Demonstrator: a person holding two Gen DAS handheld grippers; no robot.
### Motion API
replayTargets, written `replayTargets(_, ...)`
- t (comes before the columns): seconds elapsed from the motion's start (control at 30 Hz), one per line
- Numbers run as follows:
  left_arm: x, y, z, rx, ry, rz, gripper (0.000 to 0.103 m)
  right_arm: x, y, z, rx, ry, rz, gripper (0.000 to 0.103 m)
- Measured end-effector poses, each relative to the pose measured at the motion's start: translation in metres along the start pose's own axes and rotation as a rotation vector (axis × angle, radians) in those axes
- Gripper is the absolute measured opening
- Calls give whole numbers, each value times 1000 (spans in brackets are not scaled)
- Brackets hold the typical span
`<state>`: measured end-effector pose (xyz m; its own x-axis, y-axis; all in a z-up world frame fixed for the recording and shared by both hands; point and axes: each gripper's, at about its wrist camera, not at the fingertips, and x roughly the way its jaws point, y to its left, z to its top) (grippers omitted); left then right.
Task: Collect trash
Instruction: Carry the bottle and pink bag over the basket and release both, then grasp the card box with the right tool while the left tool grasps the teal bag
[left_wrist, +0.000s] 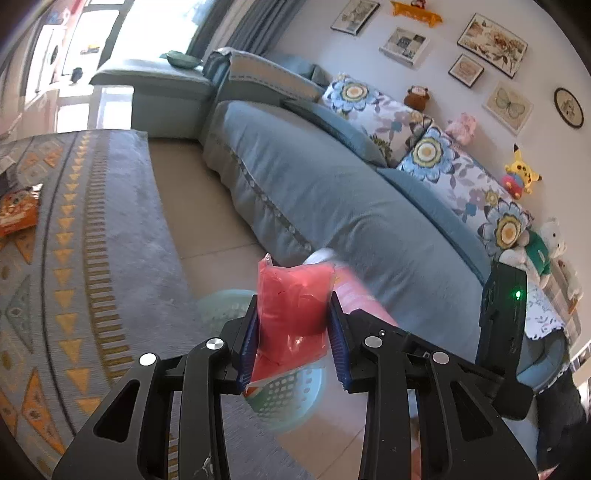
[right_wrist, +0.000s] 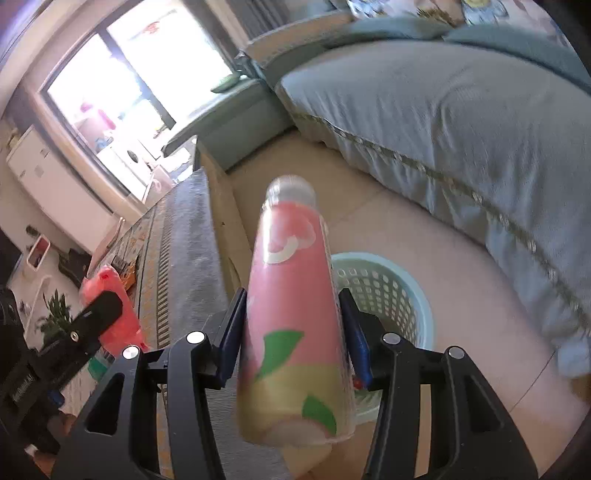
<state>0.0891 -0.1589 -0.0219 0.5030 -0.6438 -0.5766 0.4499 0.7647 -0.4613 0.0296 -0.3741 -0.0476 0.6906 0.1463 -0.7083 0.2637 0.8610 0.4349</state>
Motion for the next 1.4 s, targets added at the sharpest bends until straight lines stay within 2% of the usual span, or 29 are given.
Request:
replayTargets(0.07, 9, 0, -1, 13, 15, 13, 35, 5, -2, 0, 8, 32, -10, 46)
replayTargets(0.1, 12, 1, -1, 20, 17, 40, 41, 5, -1, 0, 9, 32, -9, 46)
replayTargets(0.13, 17, 3, 0, 25, 27, 82, 66, 6, -1, 1, 10, 27, -8, 46)
replayTargets(0.17, 21, 8, -1, 22, 34, 104, 73, 8, -1, 1, 12, 24, -32, 48)
replayTargets(0.2, 24, 12, -2, 19, 37, 104, 72, 11, -2, 1, 13, 33, -49, 51)
replayTargets(0.33, 27, 33, -8, -13, 70, 115, 71, 23, -7, 1, 34, 73, -55, 51)
replayTargets(0.5, 16, 47, -11, -20, 62, 123, 71, 21, -6, 2, 35, 66, -39, 51)
replayTargets(0.57, 12, 50, -11, -25, 59, 121, 67, 22, -3, 1, 23, 60, -34, 51)
replayTargets(0.77, -18, 67, -7, -46, 10, 128, 65, 15, 18, 2, -49, 9, -16, 51)
replayTargets(0.93, -52, 86, 1, -91, -46, 142, 64, 7, 48, -1, -160, -60, -31, 51)
replayTargets(1.1, -89, 101, 8, -113, -106, 172, 64, 3, 70, -8, -225, -81, -11, 51)
replayTargets(1.17, -109, 111, 11, -126, -139, 194, 64, 2, 79, -12, -260, -93, -7, 51)
replayTargets(1.27, -136, 131, 13, -154, -172, 271, 64, 2, 96, -21, -319, -97, 2, 51)
replayTargets(1.4, -161, 165, 7, -163, -122, 382, 64, 7, 117, -29, -366, -89, 8, 51)
